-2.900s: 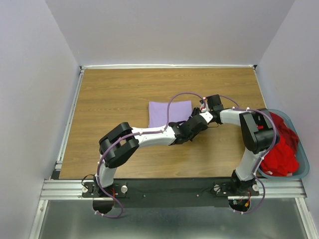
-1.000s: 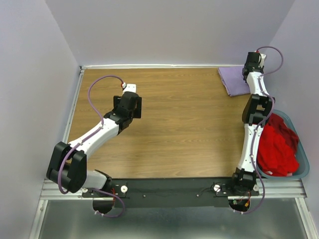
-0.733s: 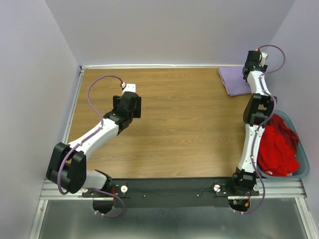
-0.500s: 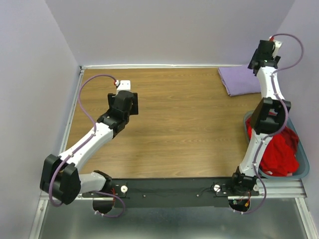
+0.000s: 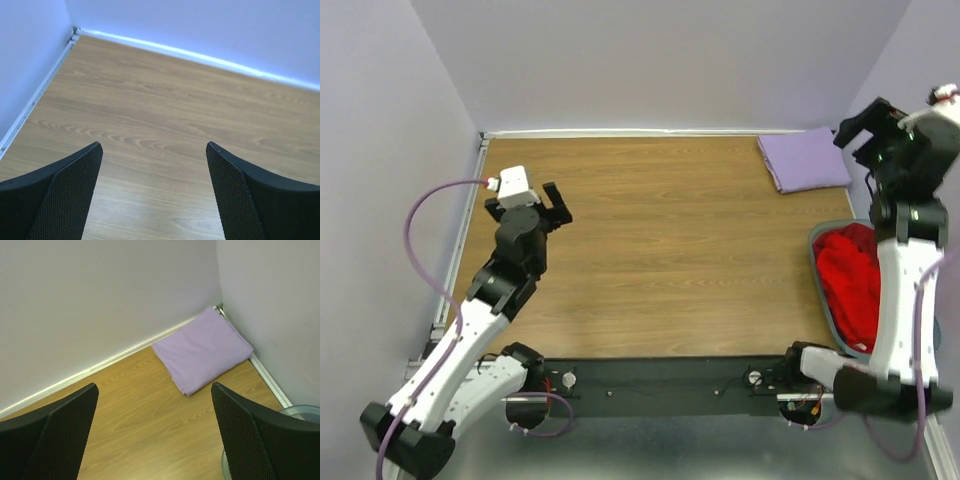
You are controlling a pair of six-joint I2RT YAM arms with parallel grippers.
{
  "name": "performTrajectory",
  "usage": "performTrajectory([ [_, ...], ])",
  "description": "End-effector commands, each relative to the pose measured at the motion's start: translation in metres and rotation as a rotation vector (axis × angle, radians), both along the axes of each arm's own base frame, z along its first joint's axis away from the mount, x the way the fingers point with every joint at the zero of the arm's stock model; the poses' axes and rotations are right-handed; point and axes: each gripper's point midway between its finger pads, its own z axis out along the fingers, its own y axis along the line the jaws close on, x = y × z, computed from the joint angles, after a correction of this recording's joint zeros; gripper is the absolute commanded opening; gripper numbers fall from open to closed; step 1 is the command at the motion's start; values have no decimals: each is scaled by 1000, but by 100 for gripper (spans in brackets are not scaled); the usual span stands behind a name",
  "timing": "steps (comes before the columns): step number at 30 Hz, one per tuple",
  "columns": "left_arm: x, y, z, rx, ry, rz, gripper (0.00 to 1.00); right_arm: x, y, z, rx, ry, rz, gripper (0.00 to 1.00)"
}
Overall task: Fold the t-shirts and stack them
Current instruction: Reset both grippers
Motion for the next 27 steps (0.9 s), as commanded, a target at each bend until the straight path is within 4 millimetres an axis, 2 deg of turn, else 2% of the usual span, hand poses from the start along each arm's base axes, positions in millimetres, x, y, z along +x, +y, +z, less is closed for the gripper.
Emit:
performTrajectory([
  [1,-25,25,41,-102,-151,85,93,-69,22,28,-16,-118,47,100],
  [2,-31,30,47,-110,-173,94,94,-82,26,31,-14,-141,35,100],
  [3,-42,36,55,-124,-212,94,95,-109,26,38,-22,-196,6,100],
  [6,-59,47,63,-130,-250,104,95,-133,36,43,-53,-242,7,100],
  [7,-70,52,67,-143,-265,107,96,-145,44,46,-79,-264,38,100],
  [9,-87,61,72,-158,-292,107,96,-156,49,46,-102,-280,59,100],
  [10,-91,64,70,-164,-296,114,96,-174,49,51,-112,-322,59,100],
  [12,-104,73,66,-193,-321,131,96,-184,42,37,-124,-319,19,100],
  [13,-108,76,64,-202,-331,141,96,-197,42,37,-123,-349,18,100],
  [15,-115,79,60,-229,-344,143,96,-203,42,24,-130,-345,20,100],
  [19,-130,88,52,-296,-390,163,96,-218,43,17,-158,-371,30,100],
  [21,-130,91,45,-312,-394,180,96,-224,40,13,-172,-377,21,100],
  [27,-131,93,41,-318,-404,192,96,-221,40,-11,-179,-350,26,100],
])
